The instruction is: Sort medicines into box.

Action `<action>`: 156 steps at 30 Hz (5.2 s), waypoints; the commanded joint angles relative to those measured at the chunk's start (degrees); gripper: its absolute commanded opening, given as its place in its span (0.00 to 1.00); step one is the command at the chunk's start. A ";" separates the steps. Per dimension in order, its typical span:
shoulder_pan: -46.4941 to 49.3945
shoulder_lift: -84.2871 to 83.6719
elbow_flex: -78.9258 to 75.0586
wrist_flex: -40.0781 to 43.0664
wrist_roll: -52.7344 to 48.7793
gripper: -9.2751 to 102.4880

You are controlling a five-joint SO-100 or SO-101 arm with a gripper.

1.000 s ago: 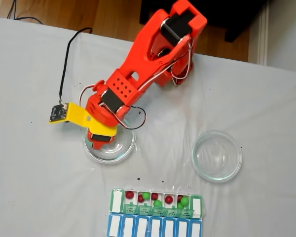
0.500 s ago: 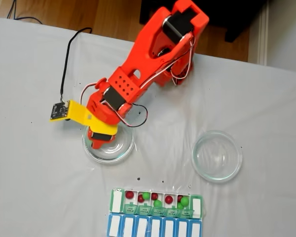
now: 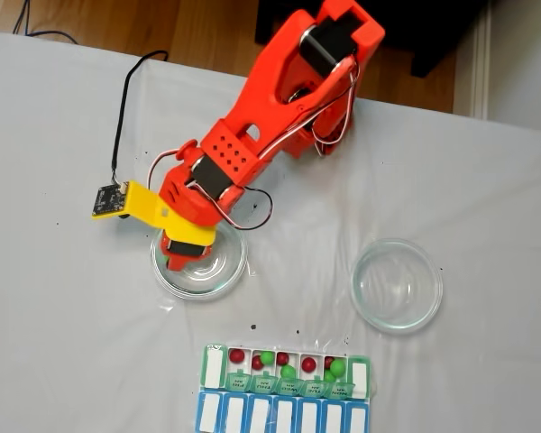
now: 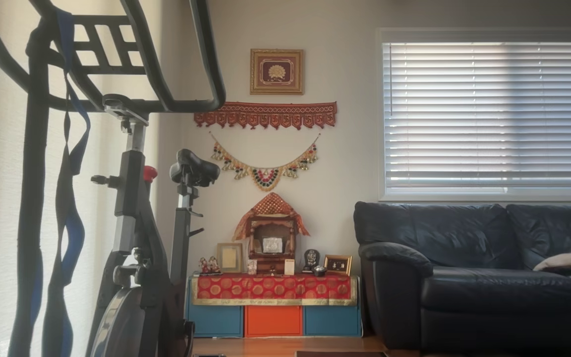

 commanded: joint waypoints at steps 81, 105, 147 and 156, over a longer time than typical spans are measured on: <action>-9.58 5.10 -11.51 31.46 -5.89 0.28; -13.36 -12.30 -27.51 48.87 -6.77 0.34; -11.51 -14.24 -26.46 49.39 -10.02 0.09; -9.14 -12.39 -30.76 48.43 -7.38 0.09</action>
